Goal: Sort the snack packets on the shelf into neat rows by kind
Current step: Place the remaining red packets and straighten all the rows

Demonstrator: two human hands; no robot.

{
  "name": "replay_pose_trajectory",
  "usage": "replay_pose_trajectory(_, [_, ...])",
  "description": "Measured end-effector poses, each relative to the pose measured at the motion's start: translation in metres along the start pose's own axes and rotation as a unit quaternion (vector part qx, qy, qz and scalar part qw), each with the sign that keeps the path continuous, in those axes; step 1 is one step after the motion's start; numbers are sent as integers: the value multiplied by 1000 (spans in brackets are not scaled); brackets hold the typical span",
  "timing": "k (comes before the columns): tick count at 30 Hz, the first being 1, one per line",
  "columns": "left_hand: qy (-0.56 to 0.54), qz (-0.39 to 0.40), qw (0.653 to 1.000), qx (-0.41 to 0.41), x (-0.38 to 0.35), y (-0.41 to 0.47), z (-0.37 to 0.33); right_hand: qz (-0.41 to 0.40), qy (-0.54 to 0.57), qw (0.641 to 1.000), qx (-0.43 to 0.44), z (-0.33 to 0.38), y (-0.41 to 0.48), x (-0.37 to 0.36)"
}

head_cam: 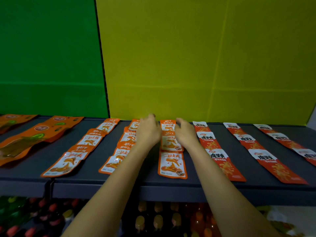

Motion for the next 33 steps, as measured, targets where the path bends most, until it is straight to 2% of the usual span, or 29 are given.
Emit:
replay_pose_trajectory(2, [-8,-25,1000,3,20,14,14,21,5,1000,22,19,0,2])
replay_pose_trajectory(4, [-7,-15,999,33,35,25,35,55,3,998,43,41,-1,-2])
replay_pose_trajectory(8, [59,70,991,93,45,25,76,57,-7,997,46,72,1,-28])
replay_pose_trajectory(13, [73,163,980,85,25,14,107,31,-35,998,-30,71,-5,-69])
replay_pose_trajectory(16, [60,149,984,75,19,14,115,6,-37,996,-77,64,-14,-85])
replay_pose_trajectory(19, [56,140,987,46,16,15,115,0,-45,995,-89,63,-20,-95])
replay_pose_trajectory(25, [61,141,988,-2,9,18,115,4,-95,994,-57,65,-20,-105])
replay_pose_trajectory(33, [55,160,986,9,8,17,116,-1,-121,992,-22,66,-20,-107])
Point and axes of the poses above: each hand's wrist, its own y-axis towards the middle knuckle, its own x-axis out of the back of the hand, z = x × y, the point moved 6 cm from there along y, towards the middle knuckle, and after that the axes turned 13 degrees about -z, right-handed, at the moved point
